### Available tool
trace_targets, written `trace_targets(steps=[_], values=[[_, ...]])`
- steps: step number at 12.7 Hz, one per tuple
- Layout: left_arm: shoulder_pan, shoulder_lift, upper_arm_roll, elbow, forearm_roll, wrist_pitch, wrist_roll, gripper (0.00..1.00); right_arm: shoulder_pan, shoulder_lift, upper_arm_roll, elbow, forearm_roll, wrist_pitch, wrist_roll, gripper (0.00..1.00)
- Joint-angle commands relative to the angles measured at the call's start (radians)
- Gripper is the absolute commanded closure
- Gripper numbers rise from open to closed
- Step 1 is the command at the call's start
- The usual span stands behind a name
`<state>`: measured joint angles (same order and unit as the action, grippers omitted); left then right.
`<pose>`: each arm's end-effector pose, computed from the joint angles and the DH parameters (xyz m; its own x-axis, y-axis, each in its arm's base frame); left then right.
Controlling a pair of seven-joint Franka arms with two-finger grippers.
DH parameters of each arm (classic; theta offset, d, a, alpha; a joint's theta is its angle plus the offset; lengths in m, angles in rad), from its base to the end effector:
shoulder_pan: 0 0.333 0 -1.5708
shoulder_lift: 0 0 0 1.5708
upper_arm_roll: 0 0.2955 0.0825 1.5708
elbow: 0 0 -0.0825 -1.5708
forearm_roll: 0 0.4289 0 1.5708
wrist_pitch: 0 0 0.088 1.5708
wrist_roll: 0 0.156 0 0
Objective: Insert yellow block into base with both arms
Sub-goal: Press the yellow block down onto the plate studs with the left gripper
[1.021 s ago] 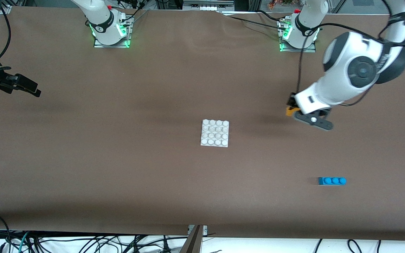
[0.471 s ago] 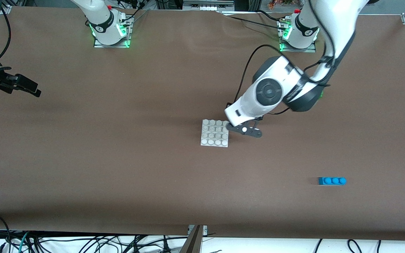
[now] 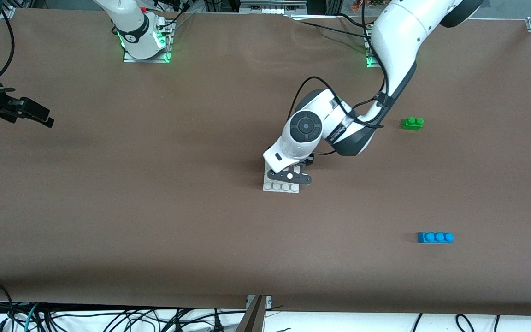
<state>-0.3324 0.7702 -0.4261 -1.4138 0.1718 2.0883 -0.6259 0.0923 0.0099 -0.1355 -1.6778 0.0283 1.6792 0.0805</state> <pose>0.5765 -0.4721 0.1822 0.9867 -0.1210 -0.1083 -0.1101 -0.9888 0.1012 0.6073 -0.0219 0.5029 0.9919 -0.1264 -0.0106 -0.1266 -0.9916 -0.0260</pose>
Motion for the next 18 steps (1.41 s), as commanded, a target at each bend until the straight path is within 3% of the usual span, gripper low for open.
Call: trace_targets(steps=[1,9,18], values=[[-0.022,0.049,0.015,0.047,0.047,0.024,-0.026,0.55,-0.005,-0.008,0.005,-0.008,-0.011,0.008,-0.012,0.00],[-0.095,0.075,0.076,0.045,0.072,0.052,-0.038,0.55,-0.005,-0.008,0.005,-0.008,-0.011,0.008,-0.010,0.00],[-0.099,0.075,0.081,0.041,0.123,0.050,-0.028,0.54,-0.005,-0.008,0.005,-0.008,-0.011,0.008,-0.010,0.00]])
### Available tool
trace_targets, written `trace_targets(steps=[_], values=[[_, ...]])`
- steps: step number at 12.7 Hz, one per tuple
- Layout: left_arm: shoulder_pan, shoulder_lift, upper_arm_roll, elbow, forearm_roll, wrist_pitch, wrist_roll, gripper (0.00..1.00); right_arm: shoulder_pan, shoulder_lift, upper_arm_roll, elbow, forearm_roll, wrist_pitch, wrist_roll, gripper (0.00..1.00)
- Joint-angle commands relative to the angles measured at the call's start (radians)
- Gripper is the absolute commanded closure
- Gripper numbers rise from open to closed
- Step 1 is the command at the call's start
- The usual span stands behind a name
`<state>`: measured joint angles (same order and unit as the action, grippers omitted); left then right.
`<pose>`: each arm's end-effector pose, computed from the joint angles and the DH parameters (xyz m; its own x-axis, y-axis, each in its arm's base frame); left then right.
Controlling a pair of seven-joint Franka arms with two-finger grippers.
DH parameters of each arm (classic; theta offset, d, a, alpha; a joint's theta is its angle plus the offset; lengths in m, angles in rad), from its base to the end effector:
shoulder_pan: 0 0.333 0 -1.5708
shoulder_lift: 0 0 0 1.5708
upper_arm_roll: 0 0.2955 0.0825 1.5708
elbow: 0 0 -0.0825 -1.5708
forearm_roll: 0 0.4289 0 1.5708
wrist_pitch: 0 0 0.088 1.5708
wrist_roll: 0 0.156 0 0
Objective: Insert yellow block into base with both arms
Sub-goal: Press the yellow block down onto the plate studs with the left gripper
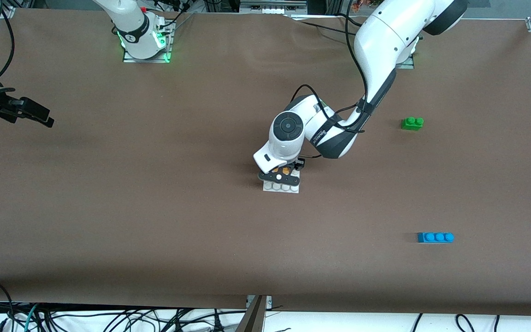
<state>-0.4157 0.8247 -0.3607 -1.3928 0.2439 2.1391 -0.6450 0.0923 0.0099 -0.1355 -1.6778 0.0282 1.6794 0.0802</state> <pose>0.5705 -0.4857 0.1459 0.9853 -0.1618 -0.0545 -0.1600 -0.9865 0.0350 0.6073 -0.0219 0.5030 0.9920 -0.1261 -0.0104 -0.1263 -0.9917 -0.0259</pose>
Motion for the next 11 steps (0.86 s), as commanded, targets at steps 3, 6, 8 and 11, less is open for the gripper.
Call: trace_targets(steps=[3,6,8,11], values=[[-0.015,0.021,0.014,0.018,0.071,-0.001,-0.013,0.54,-0.005,-0.008,0.005,-0.008,-0.011,0.008,-0.010,0.00],[-0.015,0.022,0.016,0.018,0.072,-0.001,-0.015,0.54,-0.005,-0.008,0.005,-0.010,-0.011,0.008,-0.010,0.00],[-0.015,0.028,0.016,0.015,0.083,0.001,-0.012,0.54,-0.005,-0.008,0.005,-0.008,-0.011,0.008,-0.010,0.00],[-0.015,0.036,0.016,0.015,0.084,0.002,-0.012,0.54,-0.005,-0.008,0.005,-0.008,-0.011,0.008,-0.010,0.00]])
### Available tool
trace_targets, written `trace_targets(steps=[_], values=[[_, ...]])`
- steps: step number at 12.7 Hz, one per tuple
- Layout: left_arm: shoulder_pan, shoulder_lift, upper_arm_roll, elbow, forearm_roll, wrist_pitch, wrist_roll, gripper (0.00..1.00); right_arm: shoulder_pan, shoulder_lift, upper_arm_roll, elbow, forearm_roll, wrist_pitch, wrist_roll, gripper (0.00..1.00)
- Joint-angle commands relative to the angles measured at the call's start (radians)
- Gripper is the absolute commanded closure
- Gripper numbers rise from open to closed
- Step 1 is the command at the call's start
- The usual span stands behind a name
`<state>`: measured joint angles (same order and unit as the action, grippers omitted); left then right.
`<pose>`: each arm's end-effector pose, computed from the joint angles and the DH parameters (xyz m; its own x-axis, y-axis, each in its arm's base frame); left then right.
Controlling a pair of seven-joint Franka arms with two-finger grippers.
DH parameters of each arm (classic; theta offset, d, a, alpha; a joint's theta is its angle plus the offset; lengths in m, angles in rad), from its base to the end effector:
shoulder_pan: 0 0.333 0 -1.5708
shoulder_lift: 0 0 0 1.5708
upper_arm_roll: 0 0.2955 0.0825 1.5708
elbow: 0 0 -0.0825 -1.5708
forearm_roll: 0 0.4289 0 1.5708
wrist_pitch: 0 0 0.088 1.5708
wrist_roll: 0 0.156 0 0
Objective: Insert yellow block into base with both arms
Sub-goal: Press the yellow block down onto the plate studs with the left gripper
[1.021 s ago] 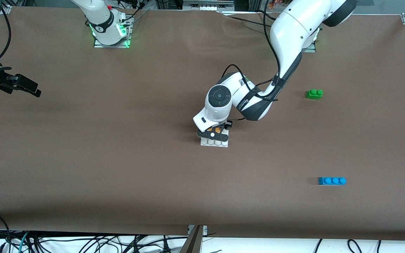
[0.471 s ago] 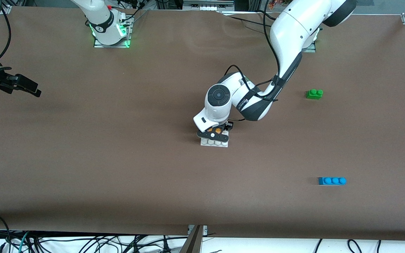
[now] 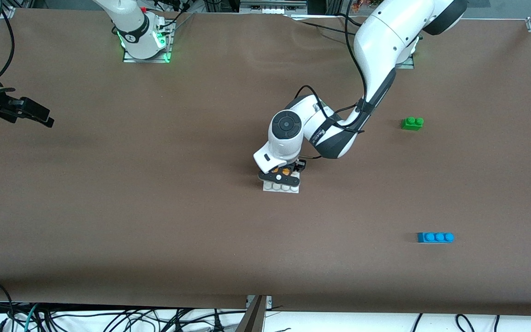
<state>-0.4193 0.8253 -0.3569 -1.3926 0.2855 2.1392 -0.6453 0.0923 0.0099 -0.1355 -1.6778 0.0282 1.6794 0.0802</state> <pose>0.5727 -0.4834 0.1448 0.9824 -0.1841 -0.0327 -0.1840 -0.9829 0.0053 0.6073 -0.0219 0.5030 0.9920 -0.1261 -0.0104 -0.1263 -0.9917 -0.0259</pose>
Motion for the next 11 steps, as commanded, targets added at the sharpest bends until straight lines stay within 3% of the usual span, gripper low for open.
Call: trace_targets(steps=[1,11], values=[[-0.012,0.038,0.012,0.015,0.043,0.002,-0.011,0.54,-0.005,-0.008,0.005,-0.008,-0.011,0.008,-0.010,0.00],[-0.007,0.052,0.009,0.018,0.063,0.010,0.034,0.54,-0.005,-0.008,0.005,-0.008,-0.011,0.008,-0.010,0.00]])
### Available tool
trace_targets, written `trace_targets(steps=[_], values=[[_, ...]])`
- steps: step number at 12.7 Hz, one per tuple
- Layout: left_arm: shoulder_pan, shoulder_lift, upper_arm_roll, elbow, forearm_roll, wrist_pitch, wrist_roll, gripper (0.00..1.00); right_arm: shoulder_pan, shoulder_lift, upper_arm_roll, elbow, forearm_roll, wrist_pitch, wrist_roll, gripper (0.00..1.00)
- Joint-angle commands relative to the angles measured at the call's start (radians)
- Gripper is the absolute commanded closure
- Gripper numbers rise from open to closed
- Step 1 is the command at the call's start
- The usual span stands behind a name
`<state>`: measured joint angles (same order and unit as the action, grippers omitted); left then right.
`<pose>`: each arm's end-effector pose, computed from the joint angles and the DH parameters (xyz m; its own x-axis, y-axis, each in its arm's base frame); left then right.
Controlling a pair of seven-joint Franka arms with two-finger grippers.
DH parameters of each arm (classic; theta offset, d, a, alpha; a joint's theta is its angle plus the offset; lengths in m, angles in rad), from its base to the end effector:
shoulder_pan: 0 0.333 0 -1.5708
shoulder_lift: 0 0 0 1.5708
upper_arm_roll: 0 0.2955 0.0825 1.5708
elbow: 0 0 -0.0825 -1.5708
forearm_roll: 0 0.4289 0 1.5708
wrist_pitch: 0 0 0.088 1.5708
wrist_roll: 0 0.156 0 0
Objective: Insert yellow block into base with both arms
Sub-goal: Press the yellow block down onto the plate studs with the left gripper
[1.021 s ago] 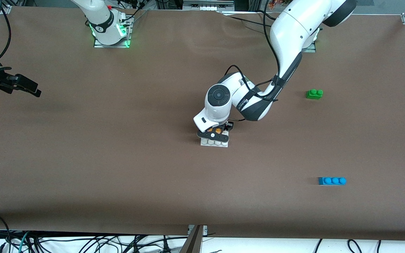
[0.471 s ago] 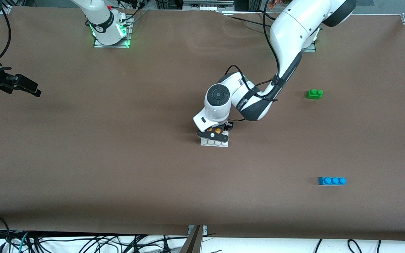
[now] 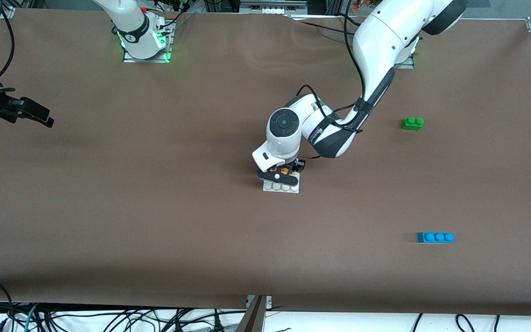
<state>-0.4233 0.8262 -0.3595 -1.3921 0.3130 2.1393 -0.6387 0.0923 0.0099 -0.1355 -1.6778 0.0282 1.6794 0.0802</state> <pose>0.5715 -0.4855 0.1448 0.9773 -0.2108 -0.0197 -0.2110 -0.9774 -0.0107 0.6073 -0.0219 0.5030 0.9920 -0.1261 -0.0104 -0.1263 -0.9917 -0.0259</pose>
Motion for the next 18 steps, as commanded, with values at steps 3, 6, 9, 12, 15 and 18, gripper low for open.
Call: trace_targets(steps=[3,6,9,12,15,18], values=[[-0.006,0.050,0.002,0.013,0.015,0.008,0.040,0.54,-0.005,-0.008,0.005,-0.008,-0.011,0.006,-0.010,0.00],[-0.006,0.047,-0.001,0.012,-0.005,0.002,0.041,0.53,-0.005,-0.008,0.005,-0.008,-0.011,0.006,-0.010,0.00],[-0.006,0.044,-0.007,0.012,-0.028,-0.004,0.041,0.53,-0.005,-0.008,0.005,-0.008,-0.011,0.006,-0.010,0.00],[-0.005,0.042,-0.009,0.010,-0.029,-0.005,0.042,0.53,-0.005,-0.008,0.005,-0.008,-0.011,0.006,-0.010,0.00],[-0.003,0.044,-0.009,0.010,-0.048,-0.009,0.062,0.53,-0.005,-0.008,0.005,-0.008,-0.011,0.006,-0.010,0.00],[-0.003,0.044,-0.009,0.008,-0.049,-0.019,0.070,0.54,-0.005,-0.008,0.005,-0.008,-0.011,0.006,-0.010,0.00]])
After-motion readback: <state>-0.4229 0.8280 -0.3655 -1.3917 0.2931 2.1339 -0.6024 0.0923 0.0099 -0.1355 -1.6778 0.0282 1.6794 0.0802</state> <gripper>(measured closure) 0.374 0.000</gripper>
